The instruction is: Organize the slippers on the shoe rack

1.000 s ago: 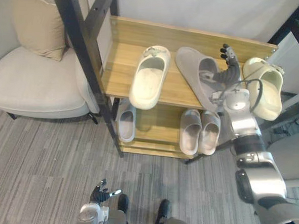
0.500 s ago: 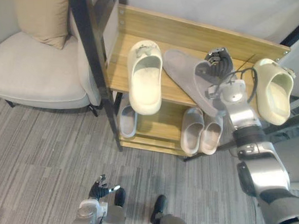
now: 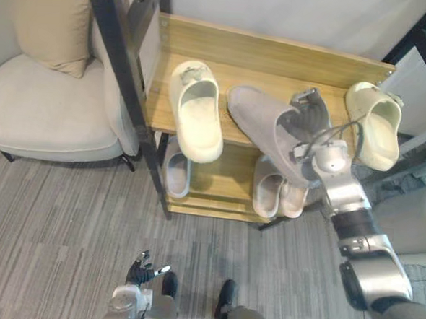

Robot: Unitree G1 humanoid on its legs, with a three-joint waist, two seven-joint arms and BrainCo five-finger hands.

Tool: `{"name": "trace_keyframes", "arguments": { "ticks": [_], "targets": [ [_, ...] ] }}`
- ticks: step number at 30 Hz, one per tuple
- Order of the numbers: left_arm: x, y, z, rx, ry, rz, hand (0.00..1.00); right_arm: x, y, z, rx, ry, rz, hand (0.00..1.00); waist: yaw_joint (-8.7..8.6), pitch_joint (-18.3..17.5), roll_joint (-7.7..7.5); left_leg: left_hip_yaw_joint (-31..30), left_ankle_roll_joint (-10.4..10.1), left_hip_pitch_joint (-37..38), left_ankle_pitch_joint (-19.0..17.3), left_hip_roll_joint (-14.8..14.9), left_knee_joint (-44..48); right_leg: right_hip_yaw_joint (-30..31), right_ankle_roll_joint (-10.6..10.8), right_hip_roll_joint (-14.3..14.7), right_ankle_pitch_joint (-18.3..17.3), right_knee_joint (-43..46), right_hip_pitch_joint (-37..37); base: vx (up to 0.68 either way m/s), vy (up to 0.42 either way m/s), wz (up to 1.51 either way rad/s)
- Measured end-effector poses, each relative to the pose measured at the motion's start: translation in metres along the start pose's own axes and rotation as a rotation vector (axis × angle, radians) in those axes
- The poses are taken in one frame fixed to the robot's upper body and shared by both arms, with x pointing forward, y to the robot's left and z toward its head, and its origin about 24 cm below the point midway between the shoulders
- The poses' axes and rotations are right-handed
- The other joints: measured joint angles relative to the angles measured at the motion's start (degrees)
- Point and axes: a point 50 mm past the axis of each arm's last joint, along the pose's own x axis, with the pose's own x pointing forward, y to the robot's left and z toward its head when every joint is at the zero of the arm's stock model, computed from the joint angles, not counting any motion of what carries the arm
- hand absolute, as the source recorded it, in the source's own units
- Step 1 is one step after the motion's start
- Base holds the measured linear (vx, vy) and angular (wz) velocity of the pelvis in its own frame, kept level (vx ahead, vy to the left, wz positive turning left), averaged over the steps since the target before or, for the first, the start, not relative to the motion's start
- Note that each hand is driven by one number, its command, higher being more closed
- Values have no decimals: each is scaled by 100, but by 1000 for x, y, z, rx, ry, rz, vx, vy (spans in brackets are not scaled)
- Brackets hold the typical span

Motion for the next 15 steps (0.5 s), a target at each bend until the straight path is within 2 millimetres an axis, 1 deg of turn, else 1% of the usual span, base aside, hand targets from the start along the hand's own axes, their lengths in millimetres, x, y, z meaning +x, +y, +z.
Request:
{"name": "trace_keyframes", "arguments": {
  "ticks": [1,4,7,11,13,15],
  "targets": [
    [0,0,0,0,1,-1,0,-2,-1,0,2,0,-4,100,0,-8,2,0,0,-1,0,0,0,0,0,0,0,-1,-1,0,0,0],
    [0,0,-4,1,16,-2,0,-15,-7,-10,17,22,-41,100,-15,-119,9,-2,0,-7,-1,-2,1,-5,1,0,0,-14,1,0,0,0],
    [-1,0,-6,2,27,-2,0,-32,-13,-10,56,9,-96,100,-59,-213,25,-3,0,-7,-2,-4,2,-6,2,-1,0,-17,2,0,0,0],
    [-2,-1,-14,10,67,-2,0,-55,-12,-7,129,-28,-154,100,-166,-394,87,-1,1,8,-3,-2,3,6,3,-2,0,-18,11,-9,-1,-1],
    [-3,-1,-19,19,88,-4,0,-68,-6,-5,175,-45,-156,100,-238,-487,131,2,-4,22,-8,20,9,23,5,-4,-2,-16,21,-45,-11,-4],
    [-4,-3,-24,26,107,-8,0,-84,1,-5,214,-45,-159,100,-261,-580,189,30,-31,39,-41,31,57,61,8,-3,-4,-10,38,-36,-11,-7]
  ]
}}
